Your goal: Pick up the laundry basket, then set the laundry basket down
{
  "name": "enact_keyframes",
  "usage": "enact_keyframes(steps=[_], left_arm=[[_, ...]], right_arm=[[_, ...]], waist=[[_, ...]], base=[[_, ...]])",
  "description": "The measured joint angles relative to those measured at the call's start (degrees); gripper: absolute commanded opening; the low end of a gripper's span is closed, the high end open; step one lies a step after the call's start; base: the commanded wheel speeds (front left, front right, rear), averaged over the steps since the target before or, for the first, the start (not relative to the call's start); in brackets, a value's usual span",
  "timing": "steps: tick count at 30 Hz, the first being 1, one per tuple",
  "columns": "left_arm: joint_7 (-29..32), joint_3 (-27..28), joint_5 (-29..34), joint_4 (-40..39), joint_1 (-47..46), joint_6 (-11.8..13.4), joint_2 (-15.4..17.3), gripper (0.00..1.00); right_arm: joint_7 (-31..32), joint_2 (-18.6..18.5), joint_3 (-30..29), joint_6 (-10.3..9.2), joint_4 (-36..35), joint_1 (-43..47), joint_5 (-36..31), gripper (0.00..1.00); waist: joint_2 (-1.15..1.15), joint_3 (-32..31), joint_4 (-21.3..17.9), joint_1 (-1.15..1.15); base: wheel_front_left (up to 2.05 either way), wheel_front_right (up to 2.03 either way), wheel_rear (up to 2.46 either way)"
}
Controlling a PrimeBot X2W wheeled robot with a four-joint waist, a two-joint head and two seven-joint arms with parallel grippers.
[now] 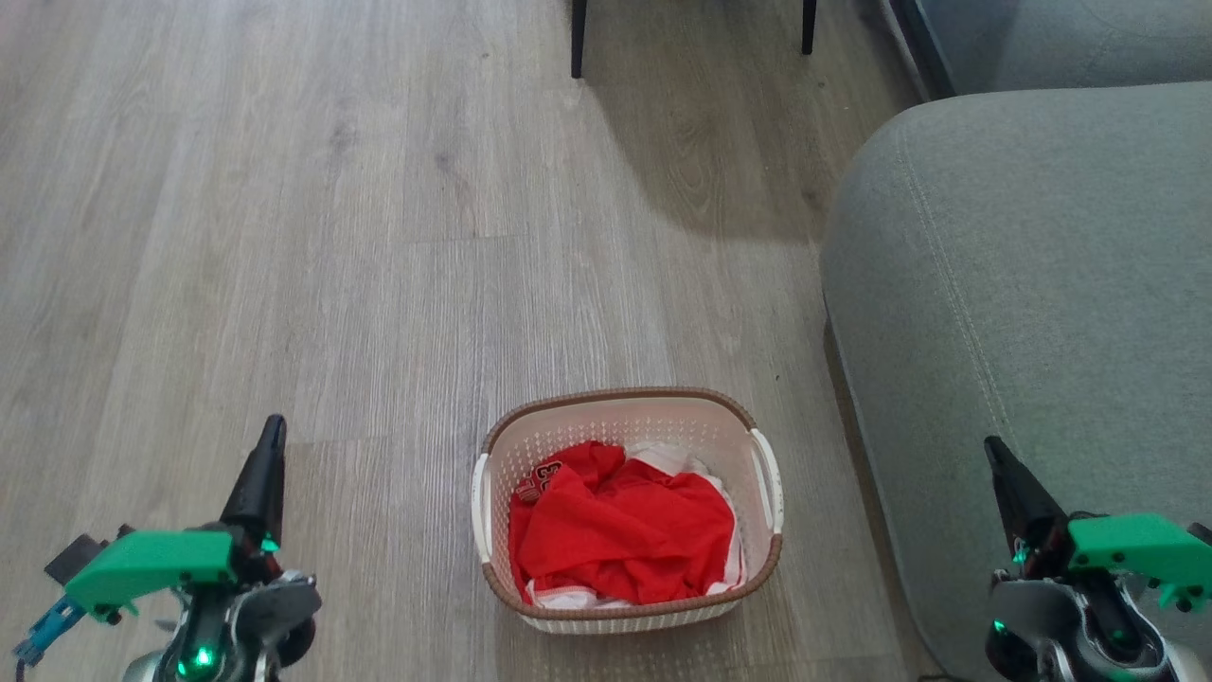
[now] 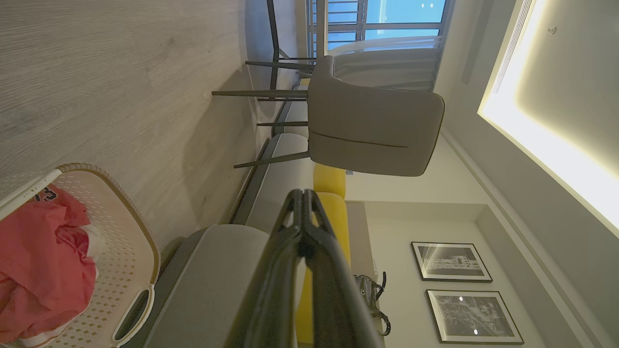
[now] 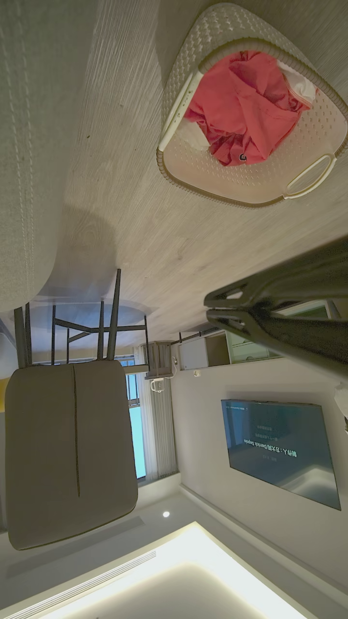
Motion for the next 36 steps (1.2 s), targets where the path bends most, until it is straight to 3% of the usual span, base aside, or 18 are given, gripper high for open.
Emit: enact_keyframes(steps=[36], left_arm=[[0.0,0.0,0.0,0.0,0.0,0.0,0.0,0.0]], right_arm=[[0.0,0.0,0.0,0.0,0.0,0.0,0.0,0.0]], waist=[[0.0,0.0,0.0,0.0]], base=[[0.0,0.0,0.0]])
